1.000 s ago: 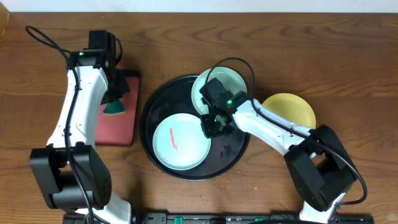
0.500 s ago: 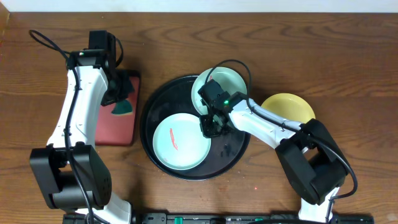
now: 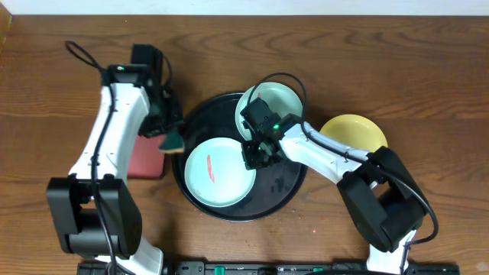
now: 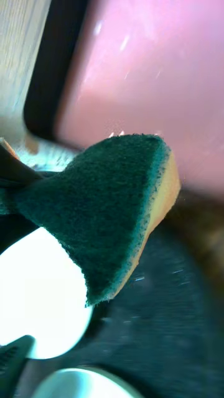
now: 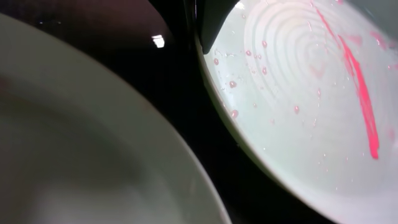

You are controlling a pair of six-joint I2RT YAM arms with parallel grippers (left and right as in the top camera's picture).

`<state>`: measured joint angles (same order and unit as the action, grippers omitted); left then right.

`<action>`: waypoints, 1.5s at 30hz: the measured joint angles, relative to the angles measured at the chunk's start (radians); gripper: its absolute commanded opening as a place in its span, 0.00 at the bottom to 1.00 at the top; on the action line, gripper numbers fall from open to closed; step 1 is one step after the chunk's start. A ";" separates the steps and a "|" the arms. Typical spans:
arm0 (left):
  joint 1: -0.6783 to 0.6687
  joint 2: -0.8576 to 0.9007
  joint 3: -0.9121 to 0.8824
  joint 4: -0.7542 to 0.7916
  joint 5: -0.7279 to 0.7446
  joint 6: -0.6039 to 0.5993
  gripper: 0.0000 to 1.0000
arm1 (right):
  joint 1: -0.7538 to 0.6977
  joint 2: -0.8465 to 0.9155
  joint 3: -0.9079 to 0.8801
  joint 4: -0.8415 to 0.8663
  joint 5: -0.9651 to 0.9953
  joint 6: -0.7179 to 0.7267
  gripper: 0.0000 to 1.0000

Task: Clean dirty plates on tray and stack at the side
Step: 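Bring the left gripper with sponge over the lower green plate, then scrub the green plate with the sponge in the left gripper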

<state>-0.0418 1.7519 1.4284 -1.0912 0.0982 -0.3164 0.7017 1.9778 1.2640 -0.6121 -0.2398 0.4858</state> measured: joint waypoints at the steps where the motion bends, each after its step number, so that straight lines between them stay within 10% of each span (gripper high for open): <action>1: -0.016 0.000 -0.019 0.003 0.011 -0.002 0.08 | 0.000 0.000 0.000 0.000 0.000 0.000 0.01; 21: -0.361 -0.034 -0.436 0.367 -0.076 -0.277 0.07 | 0.001 0.000 0.000 0.000 0.000 0.000 0.01; 35: -0.373 -0.035 -0.466 0.372 0.295 0.092 0.08 | 0.001 0.000 0.000 -0.001 0.010 0.000 0.01; 45: -0.385 -0.047 -0.462 0.352 -0.019 -0.317 0.08 | 0.006 0.003 0.005 0.007 -0.007 0.000 0.01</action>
<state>-0.4271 1.7054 0.9661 -0.7387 0.0788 -0.6338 0.7082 1.9804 1.2686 -0.6048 -0.2466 0.4862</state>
